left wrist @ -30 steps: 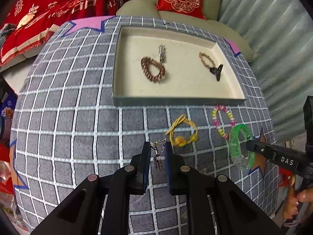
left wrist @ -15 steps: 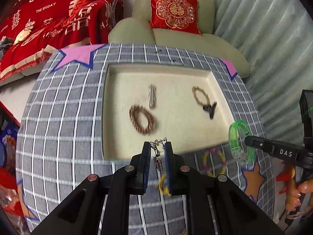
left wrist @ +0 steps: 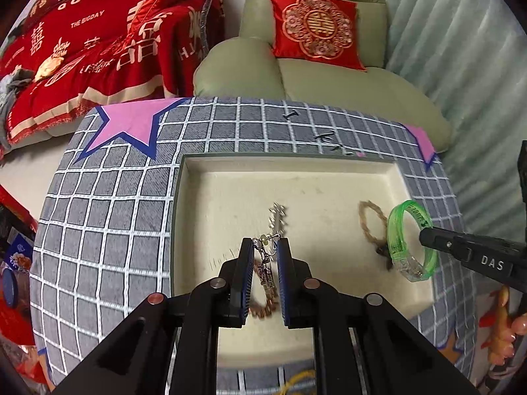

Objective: Organize jewelry
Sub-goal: 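Carry both items into the white tray and open both tools to release them, then move the left tool to the yellow cord bracelet while the right tool moves to the beaded bracelet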

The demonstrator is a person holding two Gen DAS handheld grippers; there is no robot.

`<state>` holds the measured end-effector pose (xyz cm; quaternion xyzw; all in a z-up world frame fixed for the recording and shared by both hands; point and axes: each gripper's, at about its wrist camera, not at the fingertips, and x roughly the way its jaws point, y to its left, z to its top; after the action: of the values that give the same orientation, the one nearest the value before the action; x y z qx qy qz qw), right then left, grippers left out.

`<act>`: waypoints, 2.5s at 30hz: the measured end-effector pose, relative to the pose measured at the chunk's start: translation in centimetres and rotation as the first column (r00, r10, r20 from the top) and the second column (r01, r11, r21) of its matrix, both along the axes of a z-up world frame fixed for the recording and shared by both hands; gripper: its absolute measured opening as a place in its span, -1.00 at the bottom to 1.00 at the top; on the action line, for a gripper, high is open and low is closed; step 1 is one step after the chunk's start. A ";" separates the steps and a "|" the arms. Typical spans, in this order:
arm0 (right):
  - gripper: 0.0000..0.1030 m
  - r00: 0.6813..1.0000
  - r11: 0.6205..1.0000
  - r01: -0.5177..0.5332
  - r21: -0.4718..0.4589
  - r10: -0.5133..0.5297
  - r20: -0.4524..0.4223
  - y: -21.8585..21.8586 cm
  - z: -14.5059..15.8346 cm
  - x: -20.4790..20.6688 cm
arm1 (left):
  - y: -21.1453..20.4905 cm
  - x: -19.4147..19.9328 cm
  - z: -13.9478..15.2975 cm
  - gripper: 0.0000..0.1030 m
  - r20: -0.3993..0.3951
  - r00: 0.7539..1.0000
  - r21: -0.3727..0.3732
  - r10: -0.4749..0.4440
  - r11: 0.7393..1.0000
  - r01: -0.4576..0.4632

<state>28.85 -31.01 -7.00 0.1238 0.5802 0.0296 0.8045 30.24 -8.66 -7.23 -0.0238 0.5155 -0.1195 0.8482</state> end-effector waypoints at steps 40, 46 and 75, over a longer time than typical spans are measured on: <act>-0.76 0.997 0.999 -0.040 0.005 0.041 -0.066 -0.6 -5.0 5.6 | -2.9 4.6 -4.9 -0.52 -0.052 0.997 0.205 0.053 0.978 -0.041; -0.33 0.999 0.998 -0.025 0.049 0.027 -0.034 -1.0 -3.7 4.9 | -3.1 4.4 -4.7 -0.51 -0.056 0.997 0.206 0.045 0.978 -0.032; 0.74 0.997 0.983 0.059 0.176 -0.067 0.039 -1.7 0.3 -3.0 | -1.3 -3.5 -0.1 1.00 0.021 1.000 0.182 0.010 0.983 -0.014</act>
<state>25.82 -32.75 -6.70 0.2116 0.5529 0.0578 0.8038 26.72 -9.93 -7.30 0.0519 0.5157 -0.0670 0.8526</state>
